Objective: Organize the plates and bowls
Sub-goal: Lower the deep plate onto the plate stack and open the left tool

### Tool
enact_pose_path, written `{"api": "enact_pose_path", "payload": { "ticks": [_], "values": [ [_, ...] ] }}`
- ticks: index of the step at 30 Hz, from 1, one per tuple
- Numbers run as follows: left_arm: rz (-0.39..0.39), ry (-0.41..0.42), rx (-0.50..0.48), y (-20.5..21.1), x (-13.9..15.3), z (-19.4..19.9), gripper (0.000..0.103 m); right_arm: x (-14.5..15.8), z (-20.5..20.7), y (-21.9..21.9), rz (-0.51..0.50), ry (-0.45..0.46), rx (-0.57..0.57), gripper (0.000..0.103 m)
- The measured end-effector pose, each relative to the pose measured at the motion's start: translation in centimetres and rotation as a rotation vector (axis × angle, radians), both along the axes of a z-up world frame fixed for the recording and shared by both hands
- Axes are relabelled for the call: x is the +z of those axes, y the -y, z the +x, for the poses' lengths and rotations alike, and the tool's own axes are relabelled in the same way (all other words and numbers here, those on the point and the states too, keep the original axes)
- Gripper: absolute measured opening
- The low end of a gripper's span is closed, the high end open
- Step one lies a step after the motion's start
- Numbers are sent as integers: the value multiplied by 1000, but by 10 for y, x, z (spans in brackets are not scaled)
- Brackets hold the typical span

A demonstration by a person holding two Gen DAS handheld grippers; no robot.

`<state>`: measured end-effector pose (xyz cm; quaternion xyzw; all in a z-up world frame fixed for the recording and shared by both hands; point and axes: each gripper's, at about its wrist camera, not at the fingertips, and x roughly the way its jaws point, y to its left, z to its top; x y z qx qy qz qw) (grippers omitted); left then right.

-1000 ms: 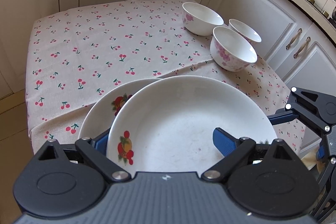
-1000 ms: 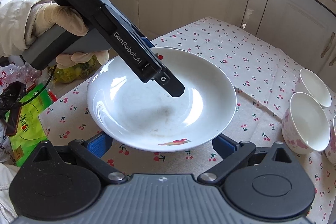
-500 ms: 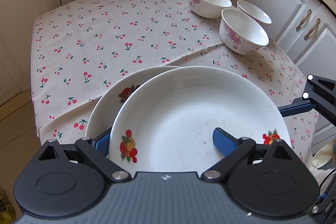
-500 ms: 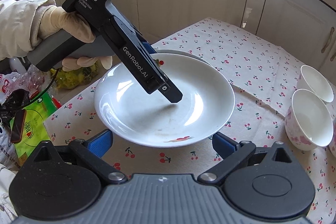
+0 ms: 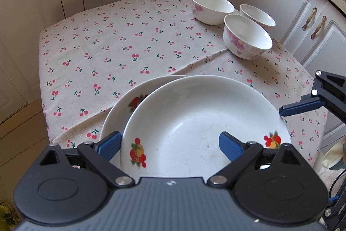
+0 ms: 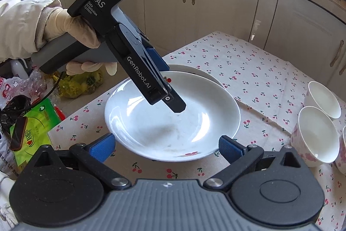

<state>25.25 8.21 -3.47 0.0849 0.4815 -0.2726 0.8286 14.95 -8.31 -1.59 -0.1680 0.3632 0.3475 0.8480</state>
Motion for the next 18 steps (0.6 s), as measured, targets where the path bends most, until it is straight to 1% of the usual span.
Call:
{"api": "enact_pose_path", "payload": {
  "ticks": [4,10,18],
  "values": [
    [-4,11,2,-1,1,-2,96,-2,-4,-1,-50,17,3,103],
    [-11,26,12,-3,1,-5,96,-14,-3,-3,-80,-22,18,103],
    [-14,52,25,-7,0,-8,97,-18,8,-1,-31,-50,-8,103]
  ]
}}
